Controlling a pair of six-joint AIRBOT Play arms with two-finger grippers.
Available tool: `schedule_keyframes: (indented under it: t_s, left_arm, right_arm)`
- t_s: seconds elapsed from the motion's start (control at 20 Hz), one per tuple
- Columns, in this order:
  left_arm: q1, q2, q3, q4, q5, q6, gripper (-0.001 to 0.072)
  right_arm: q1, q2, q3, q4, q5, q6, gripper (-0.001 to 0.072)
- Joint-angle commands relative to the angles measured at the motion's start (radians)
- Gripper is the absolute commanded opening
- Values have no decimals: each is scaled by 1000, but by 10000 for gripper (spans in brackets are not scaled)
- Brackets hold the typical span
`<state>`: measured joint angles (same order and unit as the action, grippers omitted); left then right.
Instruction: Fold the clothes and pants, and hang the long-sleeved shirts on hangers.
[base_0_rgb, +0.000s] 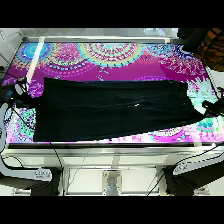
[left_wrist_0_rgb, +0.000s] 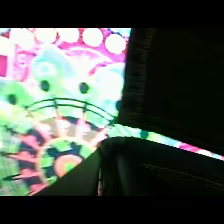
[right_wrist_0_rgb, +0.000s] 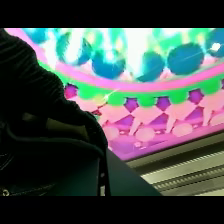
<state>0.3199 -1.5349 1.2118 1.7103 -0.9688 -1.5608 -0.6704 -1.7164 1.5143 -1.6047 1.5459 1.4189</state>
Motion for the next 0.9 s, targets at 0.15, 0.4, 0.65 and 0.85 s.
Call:
schedule_keyframes:
  t_s: [0.15, 0.4, 0.65, 0.85]
  left_arm:
    - [48, 12, 47, 91, -426, 153, 507]
    - [147, 159, -85, -122, -448, 241, 502]
    - [204, 312, -359, -126, -419, 279, 502]
    - [208, 371, -428, -105, -405, 267, 501]
  right_arm:
    - [-8, 0, -75, 5, 5, -25, 9]
    - [-8, 36, -75, 5, 15, -25, 10]
    - [-8, 72, -75, 5, 13, -28, 9]
    - [-8, 77, -75, 13, 11, -49, 9]
